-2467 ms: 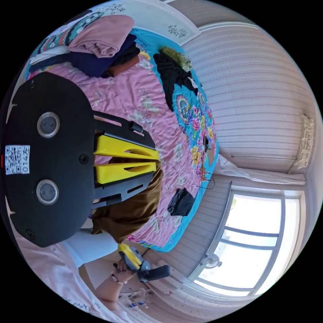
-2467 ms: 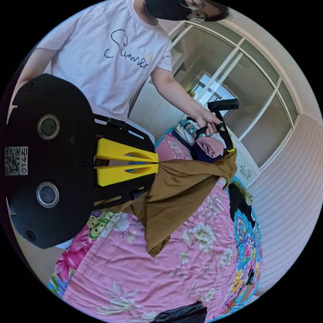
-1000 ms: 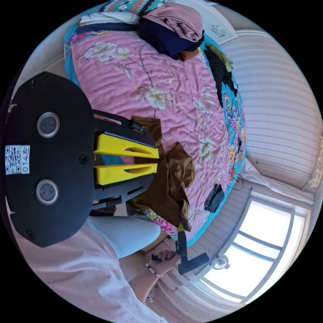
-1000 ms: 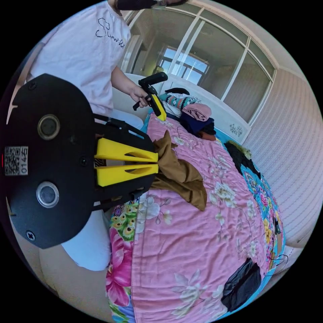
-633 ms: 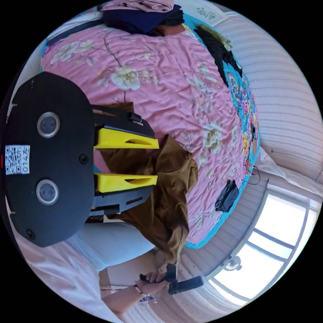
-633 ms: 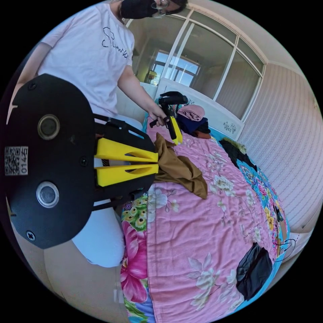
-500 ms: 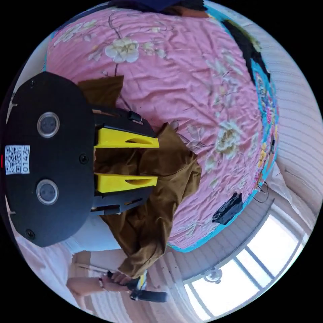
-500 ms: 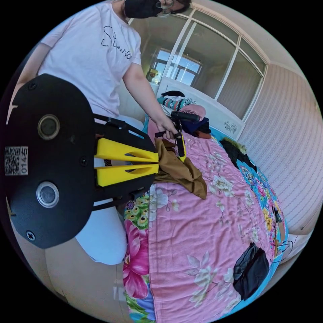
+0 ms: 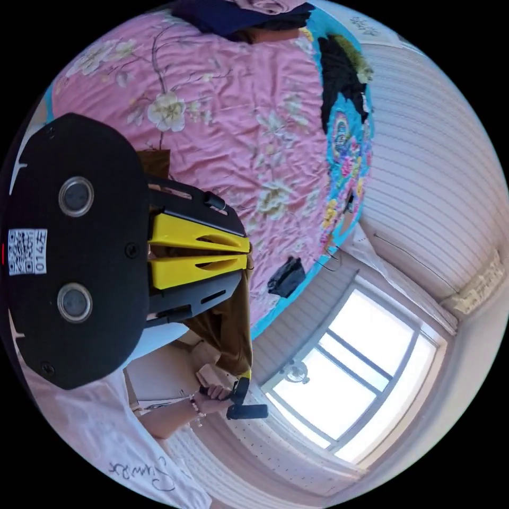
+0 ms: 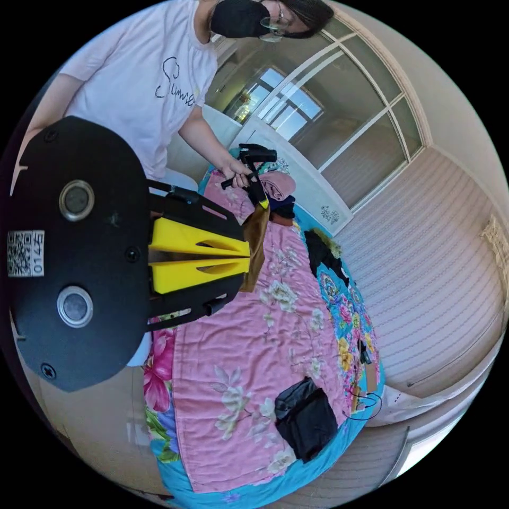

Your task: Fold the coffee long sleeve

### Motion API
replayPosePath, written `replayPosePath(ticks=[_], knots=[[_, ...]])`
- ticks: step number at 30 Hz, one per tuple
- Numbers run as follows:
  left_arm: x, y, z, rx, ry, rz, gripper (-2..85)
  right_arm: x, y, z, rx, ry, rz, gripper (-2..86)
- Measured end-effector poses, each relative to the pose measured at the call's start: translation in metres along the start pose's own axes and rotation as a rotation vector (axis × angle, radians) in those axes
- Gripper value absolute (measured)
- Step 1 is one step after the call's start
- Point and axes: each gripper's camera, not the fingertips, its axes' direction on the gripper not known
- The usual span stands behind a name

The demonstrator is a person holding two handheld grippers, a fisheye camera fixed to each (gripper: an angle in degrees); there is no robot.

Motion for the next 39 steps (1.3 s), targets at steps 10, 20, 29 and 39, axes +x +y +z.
replayPosePath(ticks=[10,20,29,39], knots=[[0.14,-0.038,-0.214,0.446,0.011,0.389,-1.0,-0.211,-0.061,-0.189,0.363,-0.072,-0.509,-0.3],[0.179,-0.034,-0.319,0.599,-0.06,0.462,-1.0,-0.293,-0.077,-0.195,0.315,-0.141,-0.683,-0.4],[0.178,-0.039,-0.352,0.594,-0.21,0.48,-1.0,-0.283,-0.092,-0.13,0.276,-0.253,-0.713,-0.5],[-0.048,-0.175,-0.169,0.129,-0.632,-0.007,-0.2,-0.082,-0.309,0.257,-0.146,0.131,-0.216,-0.3]])
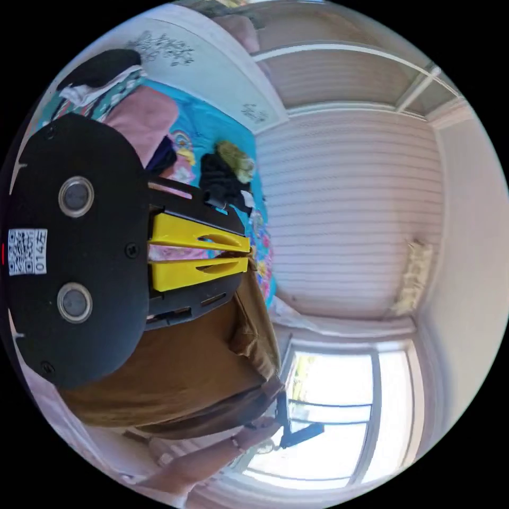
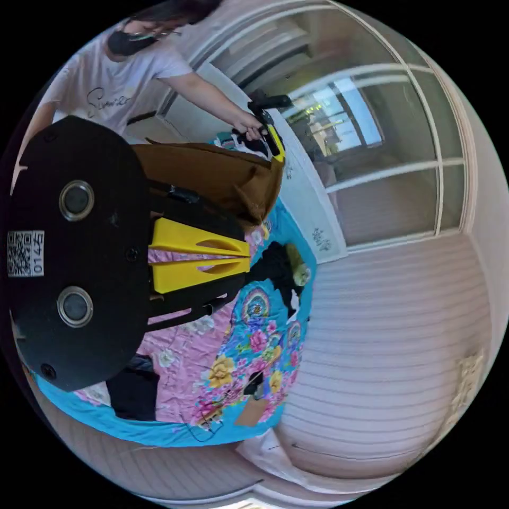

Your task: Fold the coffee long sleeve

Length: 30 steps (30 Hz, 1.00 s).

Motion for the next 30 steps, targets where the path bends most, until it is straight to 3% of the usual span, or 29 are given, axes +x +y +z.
replayPosePath(ticks=[2,5,8,10,13,16,23,30], knots=[[-0.015,0.021,0.038,-0.061,-0.051,-0.098,0.2,0.021,0.026,0.052,0.028,-0.04,0.078,-0.2],[-0.023,0.084,0.076,-0.126,0.043,-0.084,1.0,0.023,0.104,0.131,-0.058,-0.19,-0.029,-0.1],[-0.02,0.175,0.102,-0.278,0.103,-0.068,2.4,0.029,0.232,0.222,-0.27,-0.205,-0.074,0.2],[-0.006,0.25,0.118,-0.408,0.159,-0.113,4.4,0.051,0.345,0.299,-0.485,-0.181,0.006,1.0],[0.016,0.322,0.132,-0.544,0.098,-0.152,6.8,0.083,0.449,0.358,-0.627,-0.223,0.17,4.6],[0.024,0.348,0.14,-0.581,0.001,-0.201,7.9,0.123,0.483,0.371,-0.551,-0.281,0.324,9.2],[0.021,0.332,0.161,-0.488,-0.181,-0.192,8.7,0.188,0.467,0.406,-0.4,-0.239,0.463,12.1],[0.005,0.341,0.213,-0.66,-0.162,-0.256,6.6,0.225,0.489,0.444,-0.531,-0.325,0.513,1.4]])
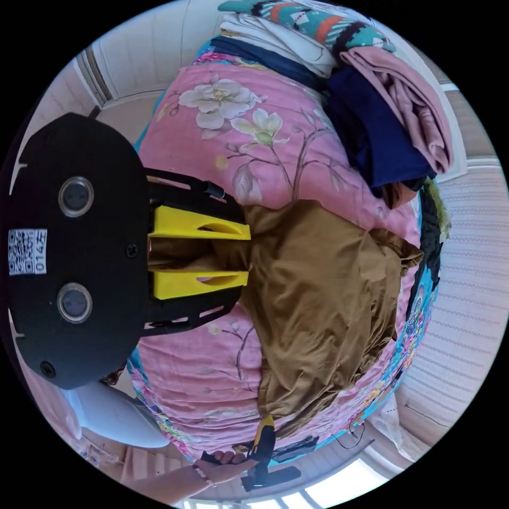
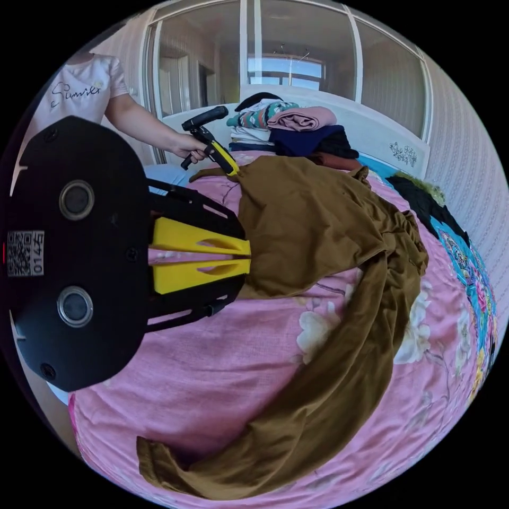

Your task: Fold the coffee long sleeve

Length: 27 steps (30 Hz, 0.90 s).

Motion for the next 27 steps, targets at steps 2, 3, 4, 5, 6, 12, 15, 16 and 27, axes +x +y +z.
replayPosePath(ticks=[2,3,4,5,6,12,15,16,27], knots=[[0.007,0.0,-0.009,0.021,-0.017,0.045,3.8,0.013,0.016,-0.023,0.048,-0.034,-0.015,0.5],[0.013,0.002,-0.018,0.049,-0.035,0.076,2.8,0.023,0.03,-0.044,0.085,-0.049,-0.028,0.2],[0.019,0.006,-0.028,0.086,-0.046,0.114,1.9,0.033,0.047,-0.066,0.12,-0.052,-0.038,0.1],[0.022,0.009,-0.034,0.104,-0.052,0.132,1.5,0.039,0.056,-0.077,0.134,-0.05,-0.041,0.0],[0.03,0.015,-0.043,0.135,-0.061,0.172,0.6,0.052,0.075,-0.098,0.159,-0.049,-0.036,0.0],[0.052,0.037,-0.047,0.147,-0.041,0.245,-0.7,0.095,0.114,-0.118,0.184,-0.135,0.028,1.8],[0.054,0.042,-0.044,0.143,0.003,0.218,-0.8,0.087,0.101,-0.099,0.174,-0.101,0.019,8.3],[0.056,0.044,-0.045,0.146,0.017,0.21,-0.8,0.083,0.092,-0.09,0.168,-0.073,0.026,9.9],[0.079,0.045,-0.035,0.131,0.086,0.262,-0.9,0.111,0.163,-0.162,0.172,-0.177,0.041,1.2]])
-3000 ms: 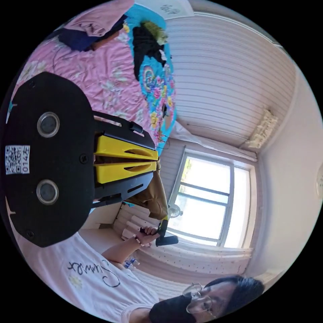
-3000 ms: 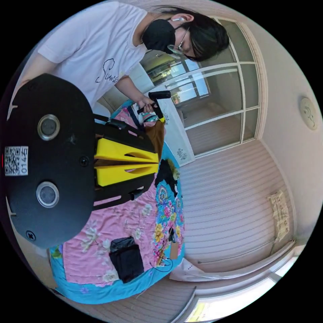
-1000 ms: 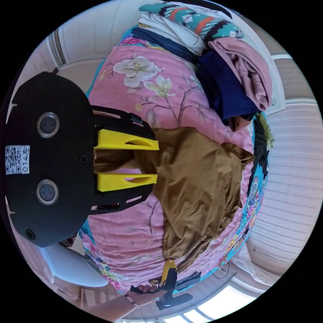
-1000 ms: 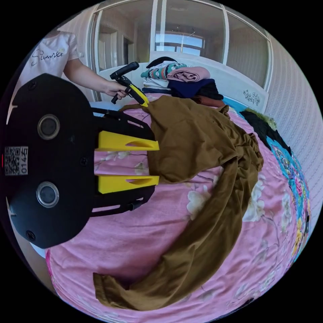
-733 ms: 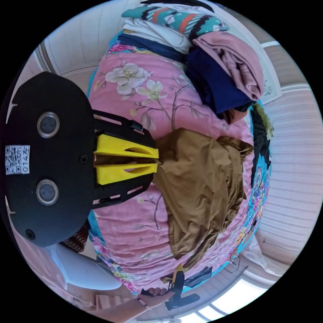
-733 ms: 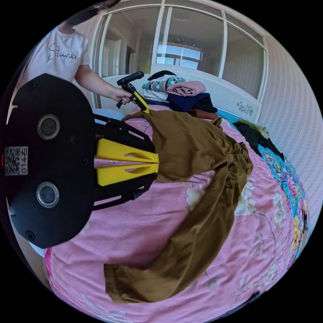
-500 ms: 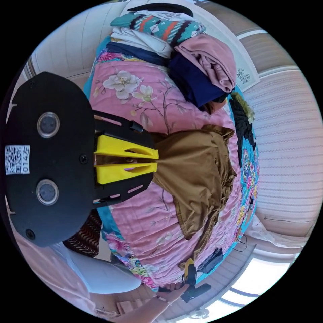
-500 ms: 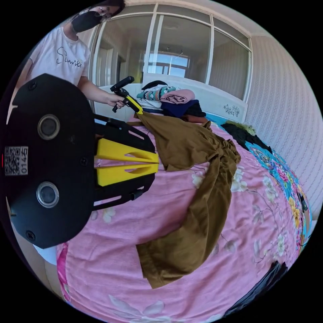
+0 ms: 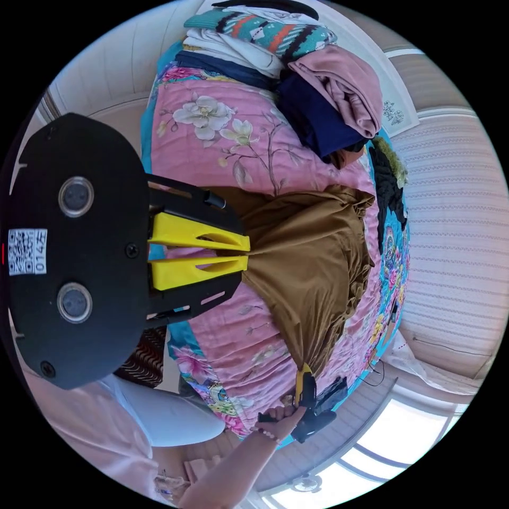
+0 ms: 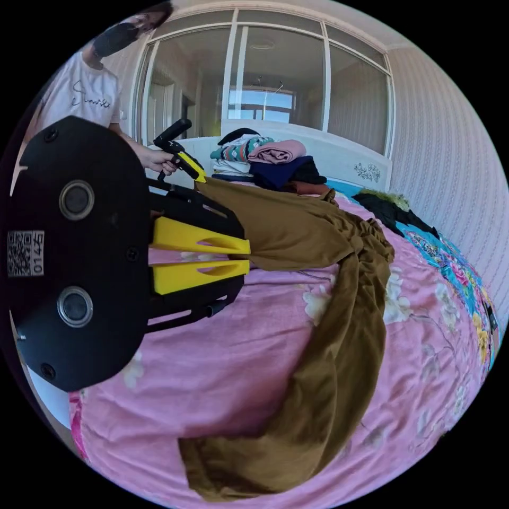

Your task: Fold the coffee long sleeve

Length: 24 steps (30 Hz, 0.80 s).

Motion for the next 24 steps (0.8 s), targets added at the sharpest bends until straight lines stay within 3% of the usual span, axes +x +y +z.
replayPosePath(ticks=[6,10,13,24], knots=[[0.045,0.012,0.007,-0.096,0.201,0.177,-1.0,0.03,0.137,-0.114,-0.006,0.019,0.039,0.8],[0.081,0.034,0.028,-0.296,0.136,0.293,-1.0,0.036,0.199,-0.117,-0.09,0.06,0.095,0.7],[0.095,0.045,0.036,-0.337,0.039,0.331,-1.0,0.028,0.215,-0.108,-0.116,0.059,0.106,0.8],[0.091,0.052,0.046,-0.307,0.101,0.169,-0.5,-0.014,0.247,-0.139,-0.231,0.192,0.128,0.3]])
